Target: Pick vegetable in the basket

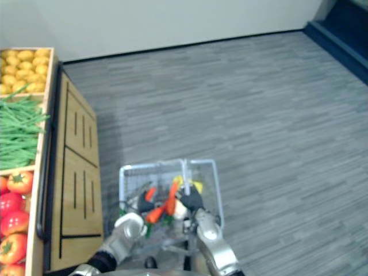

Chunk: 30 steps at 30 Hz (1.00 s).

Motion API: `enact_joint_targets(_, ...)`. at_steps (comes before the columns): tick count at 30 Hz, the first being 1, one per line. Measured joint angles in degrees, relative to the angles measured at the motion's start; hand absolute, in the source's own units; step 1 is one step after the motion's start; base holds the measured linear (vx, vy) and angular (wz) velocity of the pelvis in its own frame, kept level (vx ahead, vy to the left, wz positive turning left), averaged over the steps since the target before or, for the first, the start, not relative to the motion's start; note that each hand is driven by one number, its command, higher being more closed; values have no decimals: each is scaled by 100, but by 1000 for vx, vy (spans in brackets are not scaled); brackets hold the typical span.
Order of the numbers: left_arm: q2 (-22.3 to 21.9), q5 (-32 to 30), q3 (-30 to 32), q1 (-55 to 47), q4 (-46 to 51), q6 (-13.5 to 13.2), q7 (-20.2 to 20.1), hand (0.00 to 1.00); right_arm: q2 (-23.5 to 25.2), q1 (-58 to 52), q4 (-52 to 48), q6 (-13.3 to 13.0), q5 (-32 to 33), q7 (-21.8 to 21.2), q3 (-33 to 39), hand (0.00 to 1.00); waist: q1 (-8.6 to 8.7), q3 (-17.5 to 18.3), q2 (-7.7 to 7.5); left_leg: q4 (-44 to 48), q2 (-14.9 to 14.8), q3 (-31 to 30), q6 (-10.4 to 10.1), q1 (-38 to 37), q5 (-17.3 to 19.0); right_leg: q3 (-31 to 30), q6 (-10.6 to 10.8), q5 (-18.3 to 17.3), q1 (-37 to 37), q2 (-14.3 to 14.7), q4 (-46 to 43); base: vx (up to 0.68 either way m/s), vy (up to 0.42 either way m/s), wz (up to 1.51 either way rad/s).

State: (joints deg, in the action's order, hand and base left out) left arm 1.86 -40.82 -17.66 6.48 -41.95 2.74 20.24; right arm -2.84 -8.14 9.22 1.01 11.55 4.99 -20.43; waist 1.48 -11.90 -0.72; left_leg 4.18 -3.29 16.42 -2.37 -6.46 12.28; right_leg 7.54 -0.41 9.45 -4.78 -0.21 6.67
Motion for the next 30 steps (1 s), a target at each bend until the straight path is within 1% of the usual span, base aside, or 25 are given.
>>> enact_joint_targets(3,-49,-7,6,18,-56,-2,-3,0,47,-127,16,0,-12,12,179,100,5,-53,72,-5,-41,-37,-3,-4,0,39,-18,-13,7,38,-1,50,42,4)
enact_joint_targets(6,-192,-9,3,29,-66,-21,-30,0,141,-220,102,-1,-42,43,470,100,20,-59,78,-8,-61,-137,-4,-7,0,109,-22,-12,39,49,-1,60,68,11)
enact_joint_targets(9,-232,24,-7,46,-11,-165,-68,0,331,-193,341,-7,-258,158,860,100,25,-104,72,-7,-57,-157,-17,-104,9,133,2,-30,152,40,-1,29,83,7)
enact_joint_targets(12,-195,359,-15,-86,477,-434,-222,0,550,-155,621,-3,-408,226,1262,100,20,-109,68,-10,-31,-174,-29,-101,19,152,23,-44,160,5,0,-10,79,5)
enact_joint_targets(14,-159,743,-26,-327,941,-641,-391,0,605,-134,832,2,-435,255,1532,100,20,-118,86,-9,-33,-213,-52,-130,34,184,52,-78,203,0,0,4,60,8)
enact_joint_targets(16,-160,1024,-69,-488,1195,-743,-502,0,616,-84,982,2,-436,256,1670,100,23,-123,106,-9,-40,-228,-59,-134,38,195,45,-84,208,8,-1,20,47,4)
enact_joint_targets(18,-165,1361,-116,-553,1272,-777,-556,0,633,38,1145,1,-439,260,1860,100,25,-138,147,-8,-46,-250,-59,-132,38,212,37,-88,212,13,-1,10,21,2)
enact_joint_targets(20,-167,1403,-115,-697,1394,-786,-579,0,641,176,1344,-1,-438,317,2051,100,26,-135,192,-8,-55,-258,-59,-133,38,211,34,-90,213,24,-2,23,39,0)
enact_joint_targets(22,-168,1585,-114,-808,1414,-844,-581,0,645,309,1575,-2,-480,365,2236,100,24,-131,213,-7,-57,-264,-59,-137,38,209,34,-90,217,30,-2,23,45,-1)
enact_joint_targets(24,-167,1589,-104,-938,1410,-853,-586,0,651,458,1813,-6,-507,422,2466,100,19,-132,226,-6,-55,-273,-58,-158,37,209,34,-90,241,31,-2,14,47,1)
enact_joint_targets(26,-185,1602,-99,-1054,1409,-900,-599,0,655,594,2059,-8,-671,438,2619,100,8,-131,227,-6,-55,-294,-58,-202,37,219,43,-97,296,29,-2,4,46,5)
enact_joint_targets(28,-252,1849,107,-1127,1388,-979,-593,0,656,717,2322,-7,-725,459,2786,100,-5,-126,236,-8,-51,-314,-58,-235,37,245,60,-113,340,20,-2,-12,52,11)
enact_joint_targets(29,-315,2242,674,-1110,1361,-974,-483,0,659,763,2551,5,-899,558,3164,100,-35,-129,262,-8,-52,-373,-58,-270,37,302,68,-137,400,8,-1,-17,42,19)
enact_joint_targets(30,-297,2469,959,-1087,1324,-972,-464,0,659,763,2605,10,-928,611,3361,100,-42,-117,279,-7,-53,-416,-57,-275,38,327,62,-150,420,5,-1,-16,41,21)
